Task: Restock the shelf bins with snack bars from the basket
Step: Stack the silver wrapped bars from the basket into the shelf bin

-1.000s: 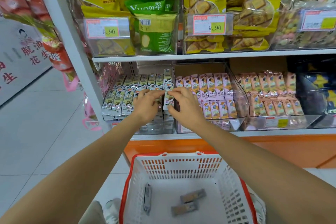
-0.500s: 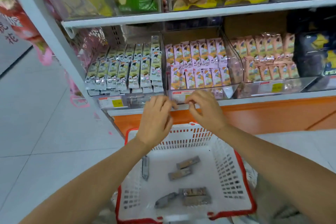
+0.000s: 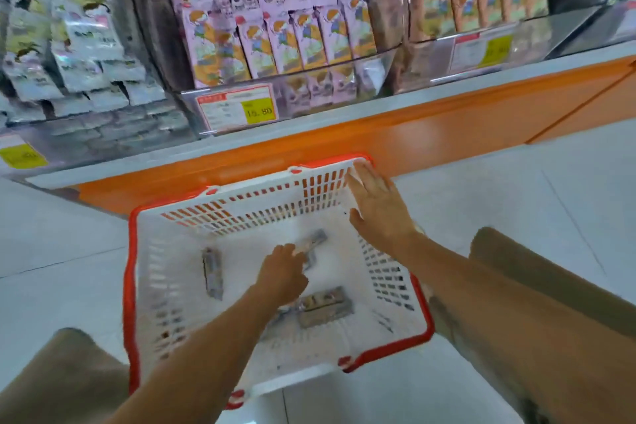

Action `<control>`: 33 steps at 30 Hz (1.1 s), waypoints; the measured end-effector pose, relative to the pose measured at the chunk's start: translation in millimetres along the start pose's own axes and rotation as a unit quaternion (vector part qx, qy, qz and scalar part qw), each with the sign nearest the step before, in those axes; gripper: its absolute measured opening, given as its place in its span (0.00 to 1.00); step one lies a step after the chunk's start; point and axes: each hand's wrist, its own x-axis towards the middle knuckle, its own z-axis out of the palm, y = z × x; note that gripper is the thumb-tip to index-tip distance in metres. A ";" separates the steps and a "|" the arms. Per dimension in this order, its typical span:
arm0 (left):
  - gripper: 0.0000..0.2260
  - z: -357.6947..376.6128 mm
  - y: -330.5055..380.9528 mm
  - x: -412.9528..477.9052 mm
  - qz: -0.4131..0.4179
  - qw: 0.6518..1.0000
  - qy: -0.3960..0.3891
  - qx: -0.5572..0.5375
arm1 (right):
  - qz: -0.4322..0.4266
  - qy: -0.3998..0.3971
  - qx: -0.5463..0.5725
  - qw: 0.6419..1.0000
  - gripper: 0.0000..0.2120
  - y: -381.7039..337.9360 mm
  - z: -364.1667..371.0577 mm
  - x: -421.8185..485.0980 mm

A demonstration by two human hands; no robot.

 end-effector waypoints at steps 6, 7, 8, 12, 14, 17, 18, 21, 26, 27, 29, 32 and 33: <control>0.21 31.8 4.6 48.3 -0.015 0.998 -0.049 0.028 | -0.020 0.010 -0.083 0.996 0.32 8.1 30.5 0.9; 0.21 35.3 4.8 55.9 -0.024 0.997 -0.072 0.028 | -0.020 0.016 -0.087 0.996 0.32 8.4 31.9 2.0; 0.21 38.6 4.6 63.0 -0.031 0.995 -0.092 0.029 | -0.018 0.026 -0.093 0.995 0.32 8.6 33.1 2.5; 0.23 52.9 0.8 84.7 -0.042 0.992 -0.113 0.043 | -0.010 0.055 -0.114 0.992 0.33 8.1 37.6 1.0; 0.23 55.9 -0.3 87.3 -0.043 0.991 -0.111 0.065 | -0.010 0.061 -0.118 0.991 0.33 8.1 38.2 1.0; 0.20 52.2 -4.5 84.3 -0.034 0.994 -0.052 0.090 | -0.006 0.070 -0.114 0.991 0.33 8.9 38.6 0.5; 0.19 47.9 -7.4 81.6 -0.033 0.996 -0.027 0.079 | -0.005 0.069 -0.113 0.991 0.32 8.9 38.7 0.4; 0.18 28.6 -18.8 68.5 -0.018 0.999 0.028 0.003 | -0.005 0.061 -0.099 0.993 0.32 9.5 38.8 0.9; 0.11 -13.4 -25.4 24.6 -0.027 0.952 0.131 -0.276 | 0.005 0.029 -0.039 0.999 0.31 9.5 28.5 0.3; 0.13 -23.5 -25.5 14.8 -0.040 0.933 0.145 -0.328 | 0.008 0.022 -0.023 0.999 0.31 7.9 24.2 0.2; 0.15 -46.1 -24.2 -5.1 -0.052 0.889 0.166 -0.424 | 0.014 0.015 0.012 1.000 0.31 2.2 13.5 0.3; 0.14 -80.9 -17.0 -36.6 -0.047 0.815 0.202 -0.541 | -0.004 0.025 0.036 0.999 0.30 -15.1 -10.8 -0.5; 0.13 -91.3 -13.0 -48.0 -0.053 0.799 0.205 -0.563 | -0.022 0.036 0.050 0.998 0.29 -23.3 -21.9 -1.1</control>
